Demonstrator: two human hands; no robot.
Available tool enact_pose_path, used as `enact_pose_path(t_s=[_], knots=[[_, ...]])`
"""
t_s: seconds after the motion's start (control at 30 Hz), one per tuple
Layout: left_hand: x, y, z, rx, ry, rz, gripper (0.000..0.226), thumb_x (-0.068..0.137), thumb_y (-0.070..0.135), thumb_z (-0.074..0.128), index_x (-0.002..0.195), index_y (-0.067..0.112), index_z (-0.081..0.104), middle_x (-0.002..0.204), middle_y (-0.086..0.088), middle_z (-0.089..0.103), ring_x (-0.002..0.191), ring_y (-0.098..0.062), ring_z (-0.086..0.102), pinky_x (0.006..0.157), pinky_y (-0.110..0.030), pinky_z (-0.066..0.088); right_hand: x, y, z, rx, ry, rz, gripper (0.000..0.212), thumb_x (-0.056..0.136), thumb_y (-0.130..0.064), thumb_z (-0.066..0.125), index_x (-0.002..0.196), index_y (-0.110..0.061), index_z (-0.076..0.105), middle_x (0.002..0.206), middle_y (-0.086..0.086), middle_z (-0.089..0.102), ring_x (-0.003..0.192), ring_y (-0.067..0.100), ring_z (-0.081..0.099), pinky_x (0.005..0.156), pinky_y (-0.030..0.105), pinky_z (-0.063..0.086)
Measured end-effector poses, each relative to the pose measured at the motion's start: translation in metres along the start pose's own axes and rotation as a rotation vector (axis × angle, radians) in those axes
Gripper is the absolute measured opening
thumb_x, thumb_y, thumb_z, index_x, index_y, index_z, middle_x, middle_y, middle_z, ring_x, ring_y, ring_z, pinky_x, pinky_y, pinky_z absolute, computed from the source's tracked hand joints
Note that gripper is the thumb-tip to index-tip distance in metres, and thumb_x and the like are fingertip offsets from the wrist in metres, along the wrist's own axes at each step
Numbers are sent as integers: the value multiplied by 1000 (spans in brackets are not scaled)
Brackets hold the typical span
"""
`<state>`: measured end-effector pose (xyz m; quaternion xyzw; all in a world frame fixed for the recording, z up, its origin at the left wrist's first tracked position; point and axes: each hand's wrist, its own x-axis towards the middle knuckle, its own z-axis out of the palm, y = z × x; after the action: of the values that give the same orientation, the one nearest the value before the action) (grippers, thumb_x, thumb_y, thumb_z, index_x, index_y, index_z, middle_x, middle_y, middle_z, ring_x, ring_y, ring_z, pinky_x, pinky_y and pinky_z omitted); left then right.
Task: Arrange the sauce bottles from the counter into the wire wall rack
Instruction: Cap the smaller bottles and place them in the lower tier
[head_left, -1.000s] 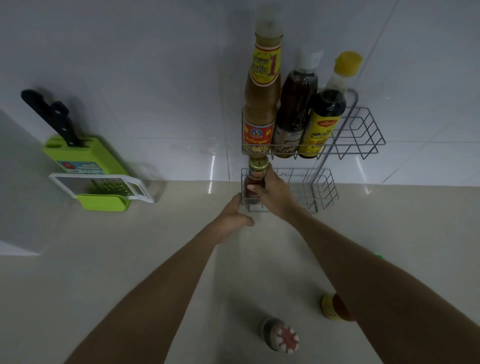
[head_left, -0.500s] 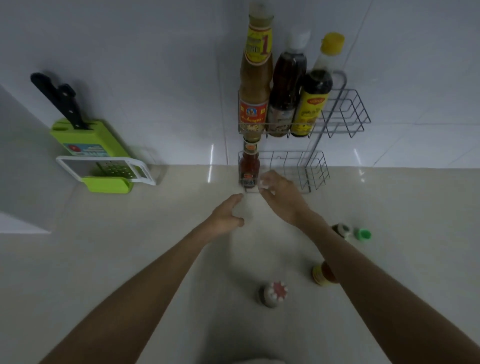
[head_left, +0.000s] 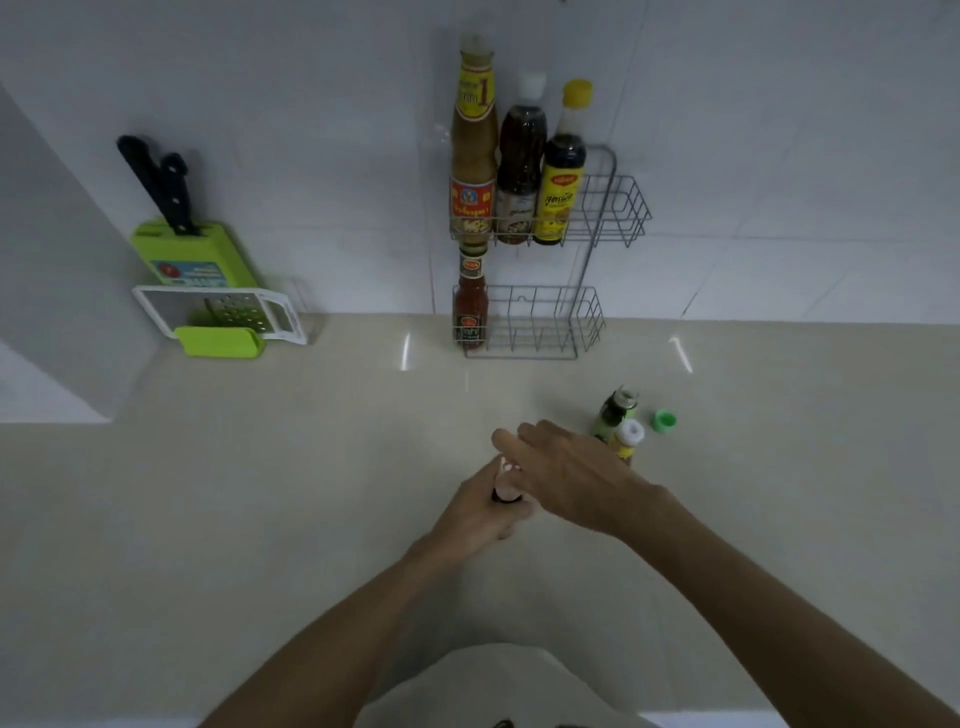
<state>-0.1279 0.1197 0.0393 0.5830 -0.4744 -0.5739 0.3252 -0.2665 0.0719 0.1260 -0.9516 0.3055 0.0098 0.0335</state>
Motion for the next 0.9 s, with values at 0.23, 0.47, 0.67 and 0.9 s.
enact_pose_path(t_s=[0.23,0.47,0.67,0.9], knots=[[-17,61,-39,123,-210,136,28,50,7,57,73,-9,56,67,-13,58,62,-20,52,61,-28,40,4,16,-82,166,-40,-146,22,99,-38,43,111,-20,41,82,-1,49,70,16,43,58,30,36],[-29,100,-52,11,-472,91,15,47,6,59,60,-1,58,60,-12,61,66,-31,52,71,-34,44,12,27,-117,154,35,-276,28,98,-49,36,106,-22,38,81,-5,51,67,14,47,57,30,42],[-25,97,-26,363,173,84,15,49,19,69,45,19,54,44,6,59,42,-14,53,51,-25,41,7,26,-65,-86,309,39,51,91,-63,-1,77,-25,31,48,-5,37,41,21,40,41,25,38],[-37,113,-45,236,-568,54,12,56,-1,60,65,-9,58,64,-16,57,60,-25,53,63,-29,44,0,22,-72,-81,399,-261,45,98,-49,19,78,-17,44,54,-2,46,42,14,37,37,24,30]])
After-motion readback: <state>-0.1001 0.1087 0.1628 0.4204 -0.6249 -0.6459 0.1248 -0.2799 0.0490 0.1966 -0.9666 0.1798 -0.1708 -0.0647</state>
